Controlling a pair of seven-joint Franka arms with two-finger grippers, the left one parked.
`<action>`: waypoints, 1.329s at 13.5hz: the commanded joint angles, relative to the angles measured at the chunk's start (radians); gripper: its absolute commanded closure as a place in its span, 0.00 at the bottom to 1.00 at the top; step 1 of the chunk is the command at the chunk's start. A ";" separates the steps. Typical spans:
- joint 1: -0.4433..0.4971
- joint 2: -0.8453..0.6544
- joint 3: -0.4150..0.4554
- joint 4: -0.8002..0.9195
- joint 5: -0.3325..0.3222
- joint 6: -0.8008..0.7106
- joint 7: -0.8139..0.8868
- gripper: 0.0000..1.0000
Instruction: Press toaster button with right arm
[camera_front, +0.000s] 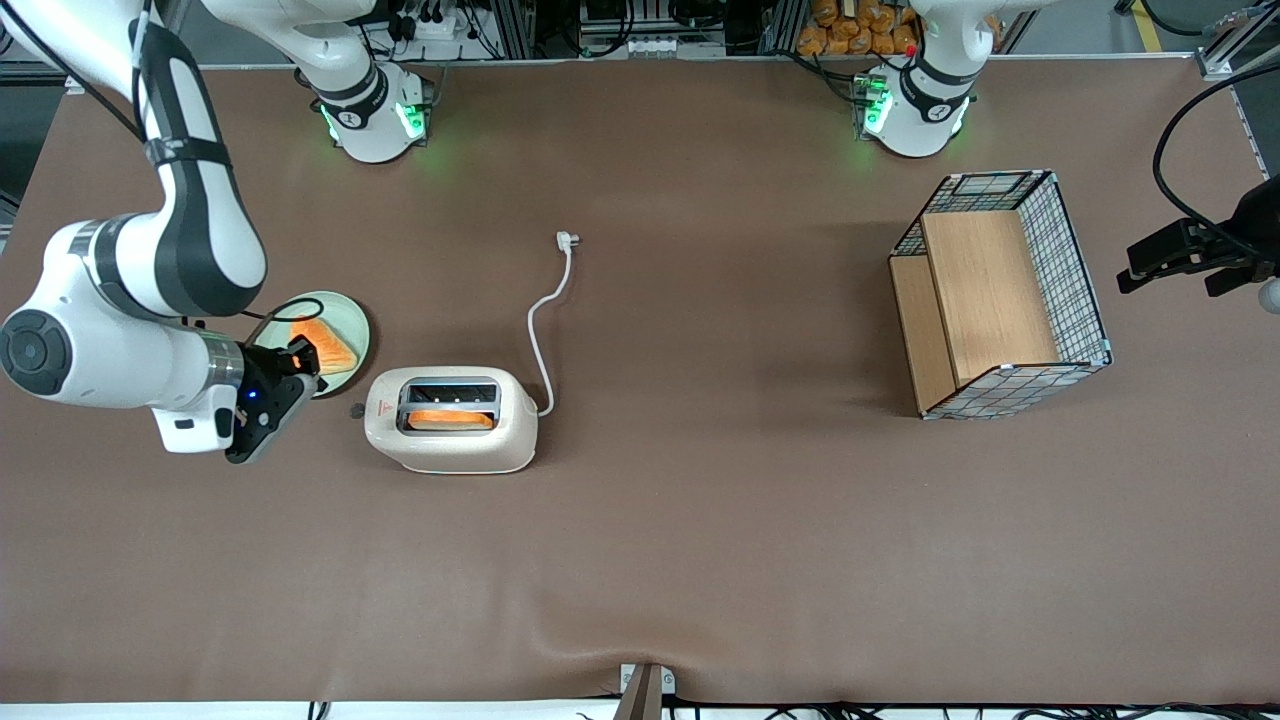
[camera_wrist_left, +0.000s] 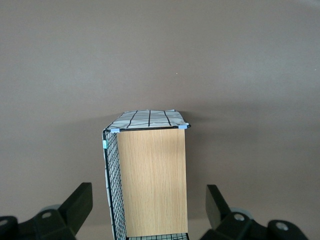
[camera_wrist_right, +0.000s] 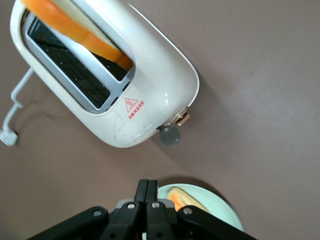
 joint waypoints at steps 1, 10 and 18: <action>-0.047 0.013 0.005 -0.035 0.102 0.013 0.077 1.00; -0.088 0.085 0.005 -0.032 0.301 0.041 0.193 1.00; -0.094 0.125 0.005 -0.029 0.362 0.070 0.193 1.00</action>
